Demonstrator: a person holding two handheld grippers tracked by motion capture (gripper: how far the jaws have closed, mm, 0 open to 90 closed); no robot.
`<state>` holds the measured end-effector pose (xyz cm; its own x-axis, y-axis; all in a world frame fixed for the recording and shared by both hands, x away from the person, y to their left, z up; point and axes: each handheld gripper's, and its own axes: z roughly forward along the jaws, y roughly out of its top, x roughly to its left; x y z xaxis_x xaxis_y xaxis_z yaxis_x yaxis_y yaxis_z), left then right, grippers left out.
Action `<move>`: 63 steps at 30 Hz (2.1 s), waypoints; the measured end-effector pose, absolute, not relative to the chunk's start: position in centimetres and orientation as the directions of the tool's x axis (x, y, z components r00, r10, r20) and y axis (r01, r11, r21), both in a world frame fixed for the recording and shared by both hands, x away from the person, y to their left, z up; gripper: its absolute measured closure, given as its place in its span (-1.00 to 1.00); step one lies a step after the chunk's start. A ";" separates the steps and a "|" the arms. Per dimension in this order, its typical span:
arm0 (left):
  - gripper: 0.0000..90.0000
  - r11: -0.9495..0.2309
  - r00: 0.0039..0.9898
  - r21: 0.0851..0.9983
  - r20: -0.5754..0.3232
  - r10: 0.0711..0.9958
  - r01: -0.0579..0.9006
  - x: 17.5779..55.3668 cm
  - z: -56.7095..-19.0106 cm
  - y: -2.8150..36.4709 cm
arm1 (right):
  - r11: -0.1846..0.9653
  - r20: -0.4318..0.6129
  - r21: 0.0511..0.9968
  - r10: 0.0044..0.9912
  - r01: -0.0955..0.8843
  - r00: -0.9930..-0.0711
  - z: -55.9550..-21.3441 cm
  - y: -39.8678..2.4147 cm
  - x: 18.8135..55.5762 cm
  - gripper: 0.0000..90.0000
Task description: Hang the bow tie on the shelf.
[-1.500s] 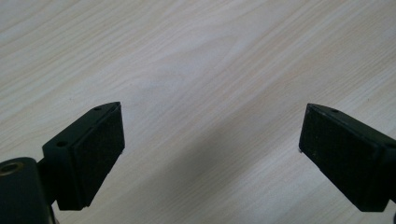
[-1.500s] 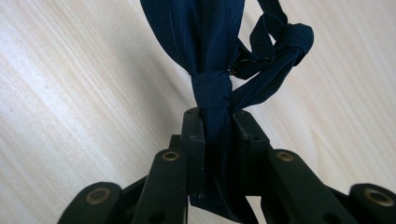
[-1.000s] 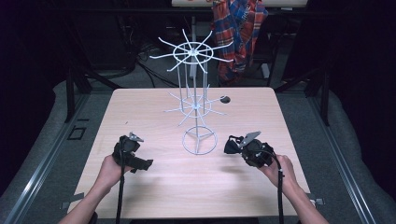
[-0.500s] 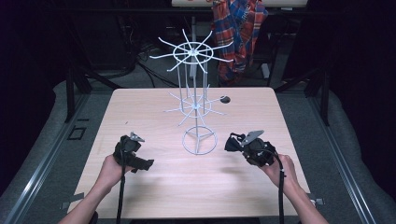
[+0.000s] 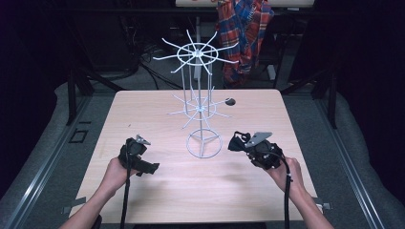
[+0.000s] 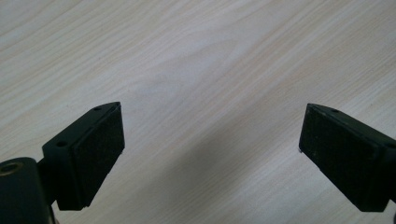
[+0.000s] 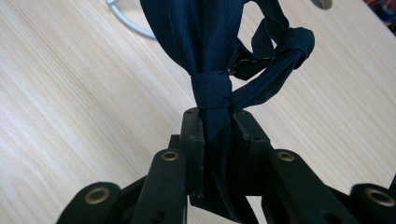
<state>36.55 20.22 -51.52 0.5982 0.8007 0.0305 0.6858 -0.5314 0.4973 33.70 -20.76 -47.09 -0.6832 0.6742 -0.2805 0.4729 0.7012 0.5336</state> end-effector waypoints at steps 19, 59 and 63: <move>-0.84 -0.534 0.598 0.488 0.031 0.801 0.690 36.5 -51.6 20.2 | 0.672 -0.320 0.624 0.685 0.399 -0.654 -44.0 -20.2 32.8 0.68; -0.85 -0.540 0.603 0.486 0.031 0.797 0.688 36.4 -51.7 20.0 | 0.642 -0.350 0.699 0.690 0.313 -0.633 -40.6 -19.8 31.7 0.68; -0.84 -0.542 0.605 0.485 0.032 0.795 0.687 36.4 -51.7 20.0 | 0.647 -0.347 0.696 0.683 0.311 -0.643 -40.6 -19.3 32.0 0.68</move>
<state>36.42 19.98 -51.66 0.6053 0.7954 0.0319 0.6867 -0.5419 0.4845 31.96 -19.28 -40.59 -0.6428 0.6827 -0.3474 0.3109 0.6470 0.6962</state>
